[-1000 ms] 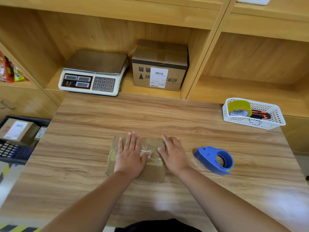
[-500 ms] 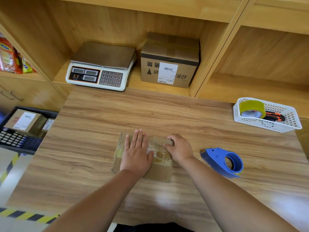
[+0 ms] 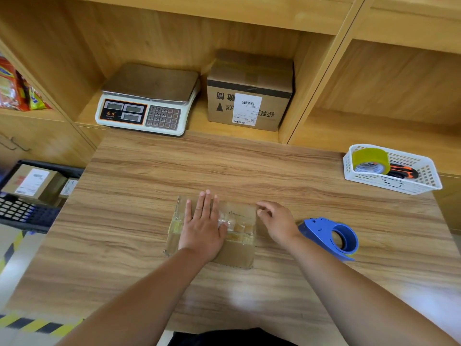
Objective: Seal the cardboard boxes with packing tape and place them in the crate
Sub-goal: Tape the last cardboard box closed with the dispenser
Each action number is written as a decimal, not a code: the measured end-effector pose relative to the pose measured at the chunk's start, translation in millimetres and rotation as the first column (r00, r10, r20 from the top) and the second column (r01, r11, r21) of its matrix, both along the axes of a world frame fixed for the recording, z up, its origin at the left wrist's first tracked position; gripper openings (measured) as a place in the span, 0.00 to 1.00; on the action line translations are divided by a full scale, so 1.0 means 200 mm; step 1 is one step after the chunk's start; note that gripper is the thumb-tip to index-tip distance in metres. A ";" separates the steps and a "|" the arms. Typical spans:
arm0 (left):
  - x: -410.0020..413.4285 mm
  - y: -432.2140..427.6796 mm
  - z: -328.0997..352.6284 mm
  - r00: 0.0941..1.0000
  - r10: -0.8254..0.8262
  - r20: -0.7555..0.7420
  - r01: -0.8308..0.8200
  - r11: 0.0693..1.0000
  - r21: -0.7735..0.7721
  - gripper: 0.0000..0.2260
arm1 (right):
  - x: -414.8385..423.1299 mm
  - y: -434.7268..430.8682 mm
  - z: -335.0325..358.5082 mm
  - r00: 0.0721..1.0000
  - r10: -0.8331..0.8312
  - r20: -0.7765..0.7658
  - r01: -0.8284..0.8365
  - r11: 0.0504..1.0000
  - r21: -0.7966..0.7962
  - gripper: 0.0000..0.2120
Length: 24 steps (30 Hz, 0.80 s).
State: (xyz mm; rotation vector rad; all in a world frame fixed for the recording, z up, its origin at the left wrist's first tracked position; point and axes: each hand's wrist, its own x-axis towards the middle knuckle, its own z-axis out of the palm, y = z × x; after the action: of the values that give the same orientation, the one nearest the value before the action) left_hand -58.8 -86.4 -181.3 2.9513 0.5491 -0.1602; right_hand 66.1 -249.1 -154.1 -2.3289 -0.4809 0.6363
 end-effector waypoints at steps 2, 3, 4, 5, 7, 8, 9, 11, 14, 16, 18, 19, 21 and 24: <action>0.00 0.00 -0.01 1.000 0.001 -0.007 -0.001 1.000 0.009 0.29 | -0.01 -0.12 -0.01 0.990 -0.029 0.140 0.040 0.996 -0.075 0.14; 0.00 0.00 -0.01 1.000 0.002 -0.013 -0.002 1.000 0.009 0.29 | -0.01 -0.20 -0.01 0.971 -0.056 0.234 0.083 0.990 -0.110 0.13; 0.00 0.00 -0.02 1.000 0.003 -0.019 -0.003 1.000 0.007 0.29 | -0.02 -0.27 -0.01 0.938 -0.081 0.336 0.133 0.982 -0.136 0.13; 0.00 0.00 -0.02 1.000 0.004 -0.024 -0.004 1.000 0.003 0.29 | -0.02 -0.34 -0.01 0.898 -0.097 0.429 0.181 0.970 -0.159 0.13; 0.00 0.00 -0.01 0.999 -0.002 -0.034 0.002 1.000 0.002 0.28 | -0.05 -0.46 -0.03 0.836 -0.122 0.535 0.279 0.934 -0.222 0.16; 0.00 0.00 -0.01 0.999 -0.007 -0.040 0.007 1.000 0.002 0.28 | -0.07 -0.51 -0.04 0.831 -0.135 0.540 0.322 0.908 -0.269 0.19; 0.00 0.00 0.00 0.999 -0.010 -0.048 0.010 1.000 -0.004 0.27 | -0.08 -0.54 -0.05 0.843 -0.143 0.519 0.351 0.877 -0.328 0.22; 0.00 0.00 0.01 0.998 -0.012 -0.059 0.010 1.000 -0.023 0.26 | -0.11 -0.60 -0.08 0.877 -0.164 0.452 0.382 0.808 -0.448 0.29; 0.00 0.02 0.03 0.998 -0.010 -0.068 0.004 0.996 -0.086 0.27 | -0.13 -0.65 -0.10 0.917 -0.120 0.380 0.338 0.738 -0.584 0.28; 0.01 0.03 0.05 0.997 -0.003 -0.073 -0.008 0.988 -0.151 0.28 | -0.12 -0.67 -0.10 0.922 -0.089 0.378 0.316 0.738 -0.597 0.21; 0.02 0.05 0.08 0.998 0.018 -0.055 -0.030 0.973 -0.228 0.28 | -0.11 -0.66 -0.07 0.925 -0.089 0.370 0.308 0.745 -0.592 0.16; 0.02 0.05 0.09 0.999 0.034 -0.035 -0.042 0.960 -0.276 0.27 | -0.11 -0.65 -0.05 0.926 -0.104 0.362 0.314 0.746 -0.588 0.16; 0.02 0.05 0.12 0.996 0.088 0.029 -0.071 0.922 -0.380 0.26 | -0.12 -0.62 -0.01 0.922 -0.138 0.363 0.336 0.752 -0.567 0.15; 0.01 0.05 0.17 0.974 0.194 0.115 -0.108 0.849 -0.517 0.23 | -0.13 -0.56 0.04 0.919 -0.160 0.361 0.329 0.816 -0.474 0.14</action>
State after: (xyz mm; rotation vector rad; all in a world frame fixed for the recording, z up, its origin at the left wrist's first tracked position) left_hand -55.8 -76.6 -146.7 2.3679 0.6041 -0.0346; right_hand 40.9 -360.2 -146.0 -2.9783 -0.1259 0.2961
